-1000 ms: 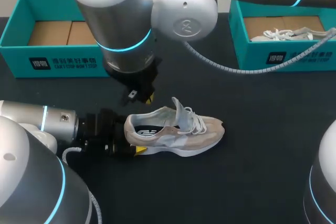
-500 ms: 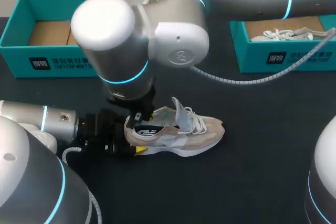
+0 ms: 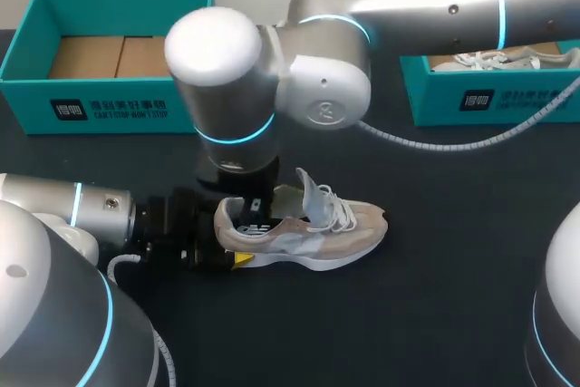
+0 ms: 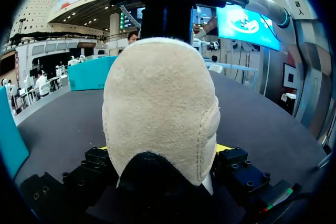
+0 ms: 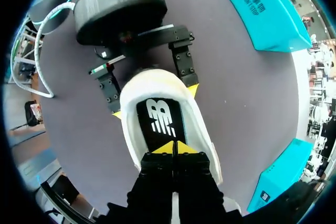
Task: Take the shoe out of the shoebox, open the shoe tongue, remove and reinsert the insole, then place the shoe into the shoebox
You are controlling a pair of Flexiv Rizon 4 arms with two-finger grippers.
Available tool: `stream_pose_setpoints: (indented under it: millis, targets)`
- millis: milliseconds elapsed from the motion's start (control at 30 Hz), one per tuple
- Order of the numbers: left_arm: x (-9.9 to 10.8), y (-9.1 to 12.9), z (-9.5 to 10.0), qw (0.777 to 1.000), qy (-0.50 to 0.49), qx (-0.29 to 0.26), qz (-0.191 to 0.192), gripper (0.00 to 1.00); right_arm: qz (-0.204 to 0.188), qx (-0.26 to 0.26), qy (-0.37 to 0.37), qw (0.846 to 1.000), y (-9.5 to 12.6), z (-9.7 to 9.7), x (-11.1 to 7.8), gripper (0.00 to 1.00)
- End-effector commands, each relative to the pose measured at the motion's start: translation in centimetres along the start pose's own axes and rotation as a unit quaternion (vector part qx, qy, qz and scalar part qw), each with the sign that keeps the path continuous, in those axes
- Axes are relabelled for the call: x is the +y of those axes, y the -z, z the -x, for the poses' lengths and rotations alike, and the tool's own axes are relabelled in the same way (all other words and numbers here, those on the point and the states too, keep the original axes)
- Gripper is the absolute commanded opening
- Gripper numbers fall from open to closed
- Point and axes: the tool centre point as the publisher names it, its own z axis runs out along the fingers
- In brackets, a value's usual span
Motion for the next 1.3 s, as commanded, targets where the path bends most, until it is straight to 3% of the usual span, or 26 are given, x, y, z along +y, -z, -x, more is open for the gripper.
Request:
stream_pose_setpoints:
  millis: [33, 367, 400, 433, 467, 667, 1000, 1100, 1133, 1300]
  targets:
    - [0.2, -0.2, -0.2, 1.000, 0.000, -0.001, 0.002, 0.00, 0.022, 0.014, 0.006, 1.000, -2.1, 0.5, -0.9, 0.00]
    - [0.2, -0.2, -0.2, 1.000, 0.000, -0.001, 0.002, 0.00, 0.021, 0.036, 0.006, 0.999, -4.3, 0.7, -1.4, 0.00]
    - [0.2, -0.2, -0.2, 1.000, 0.000, -0.001, 0.002, 0.00, 0.023, 0.035, 0.007, 0.999, -4.3, 0.8, -1.4, 0.03]
    - [0.2, -0.2, -0.2, 1.000, 0.000, -0.001, 0.002, 0.00, 0.024, 0.032, 0.008, 0.999, -4.2, 0.8, -1.4, 0.17]
    - [0.2, -0.2, -0.2, 1.000, 0.000, -0.001, 0.002, 0.00, 0.024, 0.031, 0.009, 0.999, -4.2, 0.8, -1.4, 0.22]
    - [0.2, -0.2, -0.2, 1.000, 0.000, -0.001, 0.002, 0.00, 0.025, 0.019, 0.012, 0.999, -4.4, 1.2, -1.0, 0.41]
    - [0.2, -0.2, -0.2, 1.000, 0.000, -0.001, 0.002, 0.00, 0.031, 0.043, 0.025, 0.998, -6.9, 0.6, -0.1, 0.30]
    - [0.2, -0.2, -0.2, 1.000, 0.000, -0.001, 0.002, 0.00, 0.028, 0.051, 0.027, 0.998, -7.2, -0.3, 0.0, 0.21]
    - [0.2, -0.2, -0.2, 1.000, 0.000, -0.001, 0.002, 0.00, 0.027, 0.054, 0.024, 0.998, -7.4, -0.5, -0.1, 0.02]
    - [0.2, -0.2, -0.2, 1.000, 0.000, -0.001, 0.002, 0.00, 0.021, 0.049, 0.003, 0.999, -6.9, -1.4, -1.0, 0.00]
